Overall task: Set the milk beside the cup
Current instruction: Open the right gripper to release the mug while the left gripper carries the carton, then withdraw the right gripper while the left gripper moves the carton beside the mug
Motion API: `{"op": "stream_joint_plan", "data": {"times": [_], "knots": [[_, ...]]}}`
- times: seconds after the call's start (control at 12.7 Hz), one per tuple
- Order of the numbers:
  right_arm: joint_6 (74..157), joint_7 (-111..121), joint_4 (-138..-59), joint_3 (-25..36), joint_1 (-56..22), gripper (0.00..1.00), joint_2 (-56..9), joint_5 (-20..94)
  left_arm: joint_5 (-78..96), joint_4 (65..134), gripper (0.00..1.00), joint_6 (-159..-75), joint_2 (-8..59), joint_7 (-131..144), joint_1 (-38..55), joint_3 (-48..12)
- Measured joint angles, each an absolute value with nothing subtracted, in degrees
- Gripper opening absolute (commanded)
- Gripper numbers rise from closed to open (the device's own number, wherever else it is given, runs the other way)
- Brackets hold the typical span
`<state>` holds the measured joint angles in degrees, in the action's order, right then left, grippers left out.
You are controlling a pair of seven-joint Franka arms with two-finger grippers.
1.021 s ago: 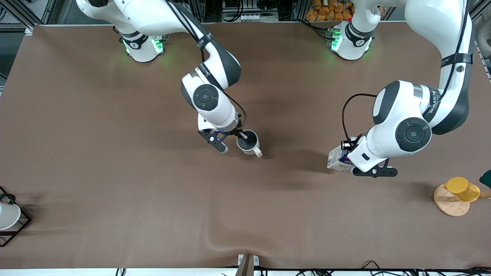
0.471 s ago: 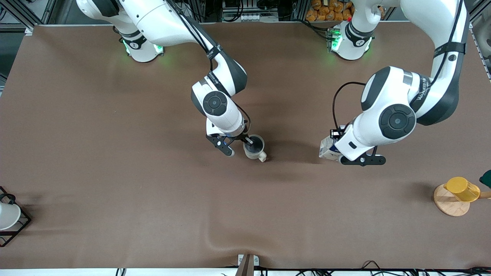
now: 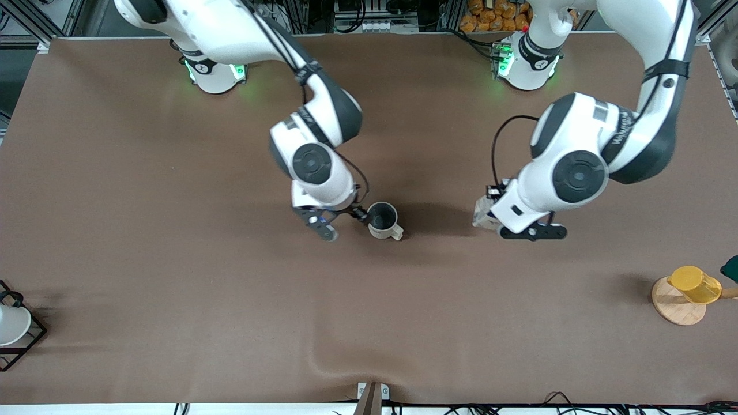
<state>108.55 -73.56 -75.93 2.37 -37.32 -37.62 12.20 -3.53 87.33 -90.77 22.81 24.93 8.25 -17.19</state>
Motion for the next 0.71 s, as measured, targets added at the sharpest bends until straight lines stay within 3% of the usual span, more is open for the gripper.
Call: {"op": "stream_joint_plan", "data": {"times": [0.31, 0.55, 0.71], "knots": [[91.27, -57.67, -72.31, 2.69, -26.52, 1.0, -31.1, 11.47, -3.42, 87.6, 0.0, -89.33, 22.81, 36.36, 8.53, -25.99], [86.82, -48.56, -72.36, 2.66, -20.74, 1.0, -28.13, 5.14, -2.93, 87.7, 0.0, -89.41, 23.67, 48.96, 11.71, -32.64], [85.36, -37.78, -72.58, 2.71, -16.73, 1.0, -27.49, 3.91, -2.78, 86.83, 0.0, -90.15, 25.66, 56.0, 17.98, -33.01]]}}
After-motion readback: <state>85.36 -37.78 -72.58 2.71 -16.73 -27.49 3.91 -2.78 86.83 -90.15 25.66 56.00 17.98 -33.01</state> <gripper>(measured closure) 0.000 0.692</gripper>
